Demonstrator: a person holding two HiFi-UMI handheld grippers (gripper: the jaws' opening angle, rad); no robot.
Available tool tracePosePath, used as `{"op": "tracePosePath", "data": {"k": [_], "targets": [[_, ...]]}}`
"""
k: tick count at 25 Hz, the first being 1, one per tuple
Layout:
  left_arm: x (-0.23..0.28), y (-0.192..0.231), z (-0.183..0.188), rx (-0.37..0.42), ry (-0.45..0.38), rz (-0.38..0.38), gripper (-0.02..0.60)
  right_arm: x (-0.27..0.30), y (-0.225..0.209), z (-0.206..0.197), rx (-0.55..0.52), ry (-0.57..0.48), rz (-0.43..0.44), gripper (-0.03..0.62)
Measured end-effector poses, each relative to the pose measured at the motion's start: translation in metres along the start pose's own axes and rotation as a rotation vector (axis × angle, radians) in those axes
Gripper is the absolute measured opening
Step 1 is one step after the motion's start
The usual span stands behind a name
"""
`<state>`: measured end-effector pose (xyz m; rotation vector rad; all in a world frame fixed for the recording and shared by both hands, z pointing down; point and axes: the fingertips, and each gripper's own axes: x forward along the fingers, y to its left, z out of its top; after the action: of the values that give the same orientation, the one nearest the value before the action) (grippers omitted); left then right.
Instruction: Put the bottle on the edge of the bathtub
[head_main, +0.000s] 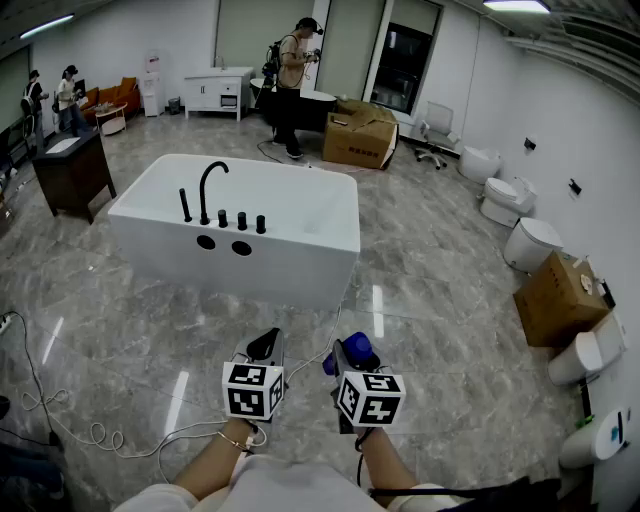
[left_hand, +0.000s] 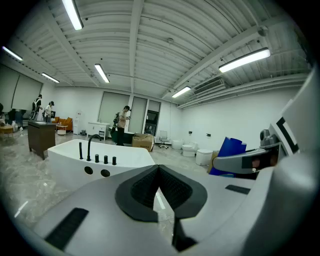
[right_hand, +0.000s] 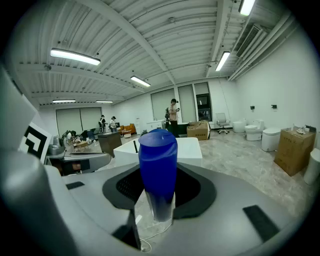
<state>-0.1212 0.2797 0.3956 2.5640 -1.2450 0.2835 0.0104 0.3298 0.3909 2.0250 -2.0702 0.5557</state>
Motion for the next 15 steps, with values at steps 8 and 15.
{"op": "tracePosePath", "data": {"k": [8,15], "targets": [[-0.003,0.020,-0.004,-0.016,0.004,0.006,0.011,0.006,0.012,-0.005,-0.005,0.017,-0.007,0.166],[0.003,0.037,-0.006,-0.028,0.013,-0.004,0.011,0.017,0.014,-0.003,0.024,0.016,-0.024,0.167]]}}
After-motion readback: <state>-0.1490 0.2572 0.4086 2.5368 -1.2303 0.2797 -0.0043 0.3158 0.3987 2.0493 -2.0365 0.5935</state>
